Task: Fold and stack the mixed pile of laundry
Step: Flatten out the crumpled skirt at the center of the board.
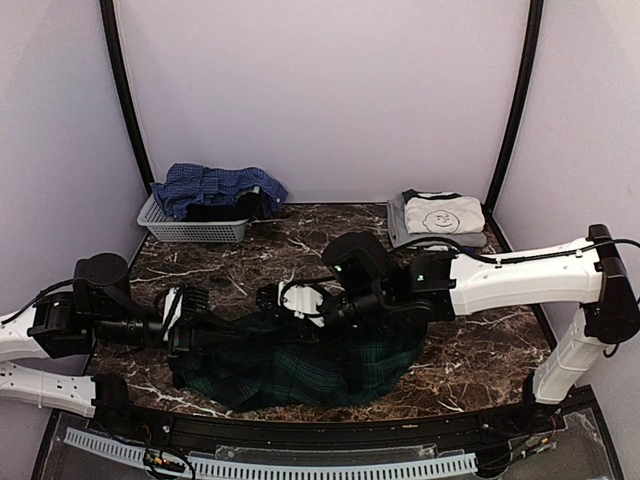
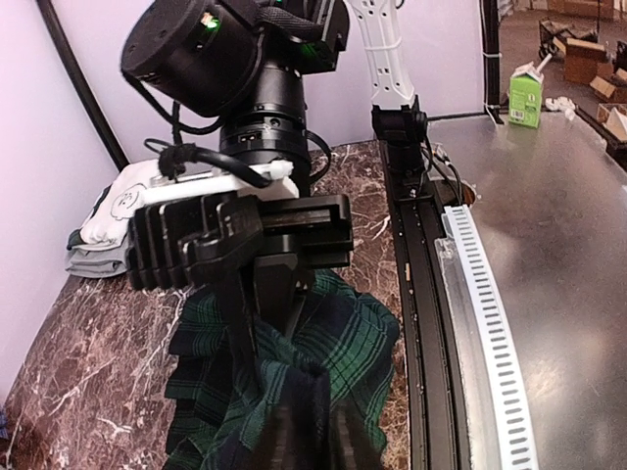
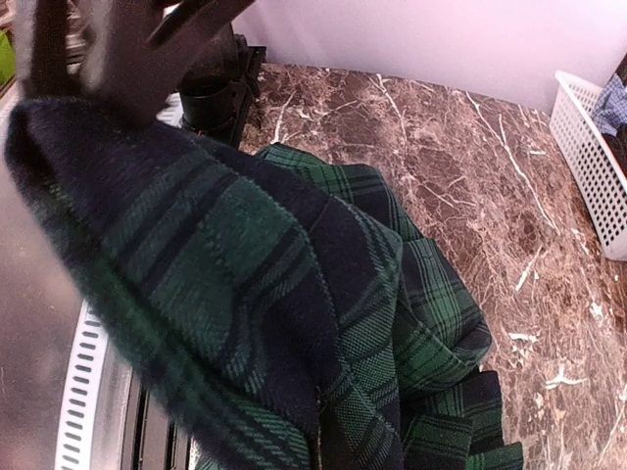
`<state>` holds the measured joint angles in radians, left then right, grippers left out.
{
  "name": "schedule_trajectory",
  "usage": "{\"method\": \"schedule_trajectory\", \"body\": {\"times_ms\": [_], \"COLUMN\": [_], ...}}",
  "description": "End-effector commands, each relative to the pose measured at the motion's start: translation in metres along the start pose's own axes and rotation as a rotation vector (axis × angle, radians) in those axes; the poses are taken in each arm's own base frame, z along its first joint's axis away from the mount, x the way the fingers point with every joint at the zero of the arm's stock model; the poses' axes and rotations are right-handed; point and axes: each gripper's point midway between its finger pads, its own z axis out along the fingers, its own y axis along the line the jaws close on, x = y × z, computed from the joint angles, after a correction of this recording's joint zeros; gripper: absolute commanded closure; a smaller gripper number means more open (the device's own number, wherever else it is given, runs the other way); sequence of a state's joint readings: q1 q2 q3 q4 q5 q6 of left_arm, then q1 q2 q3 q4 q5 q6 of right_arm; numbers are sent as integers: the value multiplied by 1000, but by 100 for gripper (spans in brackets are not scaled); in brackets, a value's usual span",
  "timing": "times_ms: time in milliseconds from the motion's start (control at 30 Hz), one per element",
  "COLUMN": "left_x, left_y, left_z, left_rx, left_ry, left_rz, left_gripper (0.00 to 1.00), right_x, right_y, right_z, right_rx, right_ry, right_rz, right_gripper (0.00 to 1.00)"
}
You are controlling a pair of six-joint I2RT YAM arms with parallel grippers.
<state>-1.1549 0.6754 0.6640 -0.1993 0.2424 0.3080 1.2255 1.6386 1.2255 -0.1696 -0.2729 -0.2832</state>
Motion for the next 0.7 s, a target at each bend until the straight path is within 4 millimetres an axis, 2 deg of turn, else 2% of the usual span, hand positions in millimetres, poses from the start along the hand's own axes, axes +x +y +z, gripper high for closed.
{"method": "schedule_trajectory", "body": {"times_ms": [0,33,67,167,200,300,367,400,433,467,500,533,567,600,633,667], "left_x": [-12,-10,-8,-3,4,13,20,17,14,7,3,3,-4,5,3,17], "left_y": [17,19,24,25,24,27,35,42,49,53,58,69,75,86,93,101], "left_z": [-15,-15,-14,-5,4,17,24,23,20,17,8,1,-11,-18,-31,-37], "left_rx": [-121,-132,-158,-144,-126,-126,-160,-198,-226,-234,-246,-286,-313,-365,-413,-461], "left_ry": [-77,-70,-55,1,41,106,137,127,113,74,35,5,-42,-49,-89,-82], "left_rz": [-29,-41,-69,-109,-126,-145,-151,-164,-178,-204,-223,-270,-291,-348,-401,-444], "left_gripper": [67,49,40,29,23,20,26,40,49,67,86,93,99,99,100,100], "right_x": [-28,-30,-32,-40,-41,-46,-51,-54,-55,-54,-50,-46,-39,-31,-28,-20], "right_y": [-5,-4,-5,-5,-6,-8,-9,-9,-11,-13,-17,-24,-30,-37,-48,-51], "right_z": [-17,-19,-20,-20,-20,-17,-20,-22,-24,-25,-27,-30,-34,-40,-50,-57], "right_rx": [36,33,32,21,21,22,24,26,33,39,53,65,68,69,84,57], "right_ry": [-69,-69,-69,-69,-70,-66,-81,-91,-94,-89,-78,-69,-56,-48,-62,-77], "right_rz": [-20,-21,-19,-21,-20,-18,-18,-18,-13,-5,11,35,70,113,162,213], "right_gripper": [100,100,100,100,100,100,100,100,100,97,88,76,59,46,37,29]}}
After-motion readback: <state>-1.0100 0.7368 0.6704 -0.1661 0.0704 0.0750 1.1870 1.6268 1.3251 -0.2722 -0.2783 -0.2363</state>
